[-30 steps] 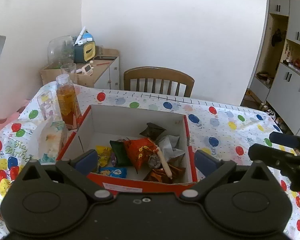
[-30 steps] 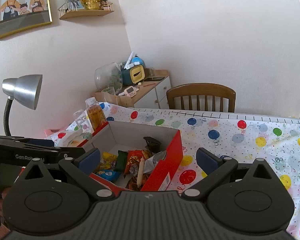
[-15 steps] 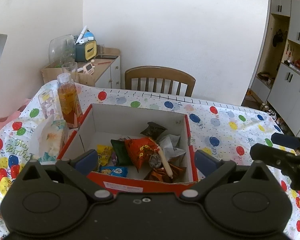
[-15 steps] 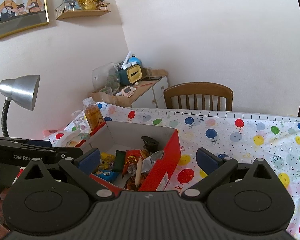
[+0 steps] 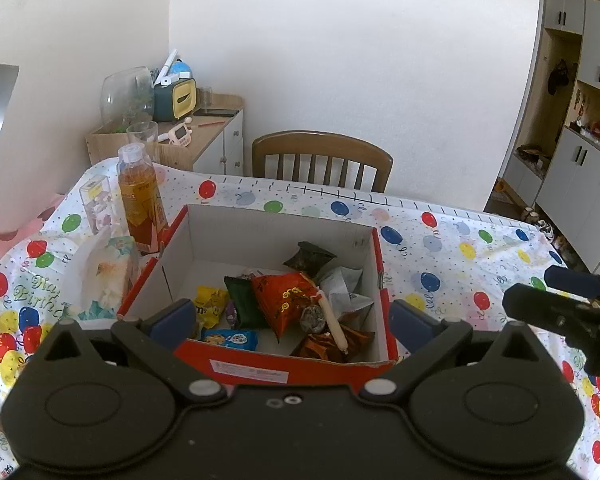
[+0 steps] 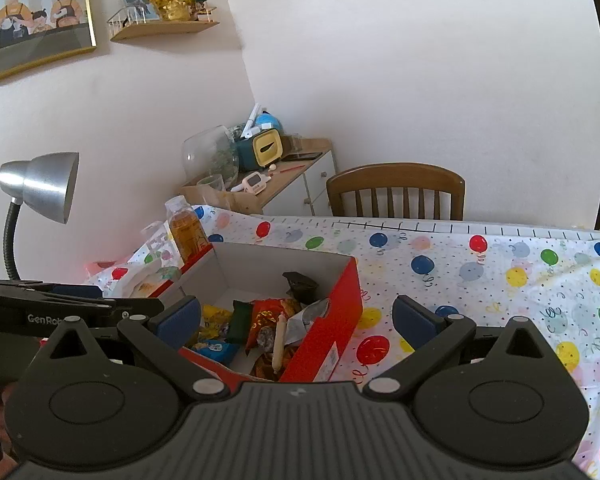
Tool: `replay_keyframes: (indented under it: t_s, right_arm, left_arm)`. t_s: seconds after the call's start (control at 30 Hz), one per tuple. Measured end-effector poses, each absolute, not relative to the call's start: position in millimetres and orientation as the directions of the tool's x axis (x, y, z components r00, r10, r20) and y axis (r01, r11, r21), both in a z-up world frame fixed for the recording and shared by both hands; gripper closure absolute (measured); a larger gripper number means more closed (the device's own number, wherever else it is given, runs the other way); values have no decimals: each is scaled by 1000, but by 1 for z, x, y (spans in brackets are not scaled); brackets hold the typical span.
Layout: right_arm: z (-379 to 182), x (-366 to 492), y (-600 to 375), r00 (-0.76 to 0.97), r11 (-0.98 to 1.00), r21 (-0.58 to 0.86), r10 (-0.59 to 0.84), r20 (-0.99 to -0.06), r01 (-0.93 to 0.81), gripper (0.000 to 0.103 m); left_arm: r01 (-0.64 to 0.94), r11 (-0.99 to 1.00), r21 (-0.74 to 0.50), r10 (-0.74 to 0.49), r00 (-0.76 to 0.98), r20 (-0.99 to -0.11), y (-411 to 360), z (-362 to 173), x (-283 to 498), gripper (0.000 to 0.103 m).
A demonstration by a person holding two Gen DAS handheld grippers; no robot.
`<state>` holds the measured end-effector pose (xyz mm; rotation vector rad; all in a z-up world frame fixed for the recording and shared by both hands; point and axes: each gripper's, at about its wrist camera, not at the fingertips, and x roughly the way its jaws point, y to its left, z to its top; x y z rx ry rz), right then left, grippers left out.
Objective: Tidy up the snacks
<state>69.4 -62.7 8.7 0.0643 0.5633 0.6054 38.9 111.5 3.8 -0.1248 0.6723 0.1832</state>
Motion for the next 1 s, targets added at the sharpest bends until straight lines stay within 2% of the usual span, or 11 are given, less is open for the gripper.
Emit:
replay_keyframes:
  t_s: [1.0]
  right_arm:
    - [1, 68, -58, 656, 822, 225, 557, -510, -523, 0]
  left_arm:
    - [-230, 970, -75, 128, 753, -646, 114, 1, 35, 1]
